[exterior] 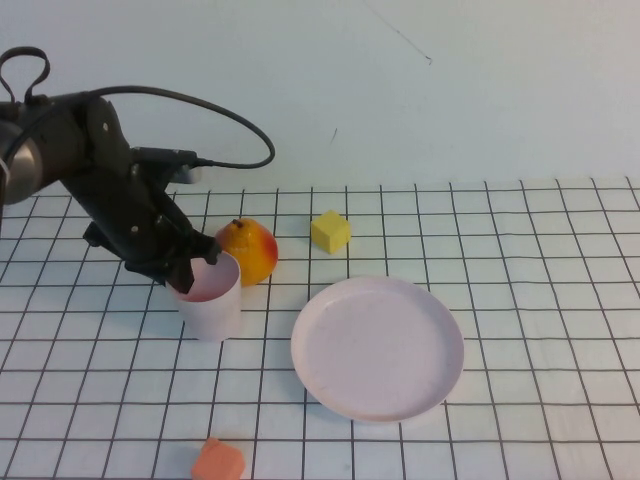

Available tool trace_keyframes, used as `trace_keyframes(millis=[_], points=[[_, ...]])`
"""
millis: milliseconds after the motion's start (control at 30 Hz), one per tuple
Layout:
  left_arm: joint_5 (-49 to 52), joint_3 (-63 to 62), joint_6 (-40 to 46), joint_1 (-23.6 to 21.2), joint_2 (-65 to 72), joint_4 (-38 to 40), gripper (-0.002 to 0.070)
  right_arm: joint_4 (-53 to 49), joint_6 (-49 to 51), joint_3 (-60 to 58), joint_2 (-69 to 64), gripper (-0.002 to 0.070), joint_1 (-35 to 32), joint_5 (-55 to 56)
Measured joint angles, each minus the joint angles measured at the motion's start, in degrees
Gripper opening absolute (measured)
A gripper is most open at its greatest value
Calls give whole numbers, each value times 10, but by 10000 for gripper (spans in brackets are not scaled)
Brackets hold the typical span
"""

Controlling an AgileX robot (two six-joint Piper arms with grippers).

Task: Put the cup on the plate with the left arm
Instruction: Pick up the cup from the table, then place the cup on the plate

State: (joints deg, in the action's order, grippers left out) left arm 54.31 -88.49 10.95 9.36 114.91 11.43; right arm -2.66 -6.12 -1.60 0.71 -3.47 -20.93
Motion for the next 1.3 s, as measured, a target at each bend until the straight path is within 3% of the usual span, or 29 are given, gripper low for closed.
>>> trace_keyframes(millis=[167,300,600,867,967,1133,1200,1300], points=[[109,-65,0,13,0,6,13,0,0,0,0,-2,0,0],[145,-113,0,58,-2,19,11,0,0,0,0,-2,0,0],[105,-125,9,218,12,10,11,0,0,0,0,-2,0,0],[38,-125,15,236,50,-20,20,0,0,0,0,-2,0,0],[8,-125,17,236,60,-20,116,0,0,0,0,-2,0,0],[26,-163,-1,237,65,-42,440,0,0,0,0,-2,0,0],[69,-210,-37,240,65,-98,475,0,0,0,0,-2,0,0],[134,-290,-83,240,61,-186,384,0,0,0,0,-2,0,0]])
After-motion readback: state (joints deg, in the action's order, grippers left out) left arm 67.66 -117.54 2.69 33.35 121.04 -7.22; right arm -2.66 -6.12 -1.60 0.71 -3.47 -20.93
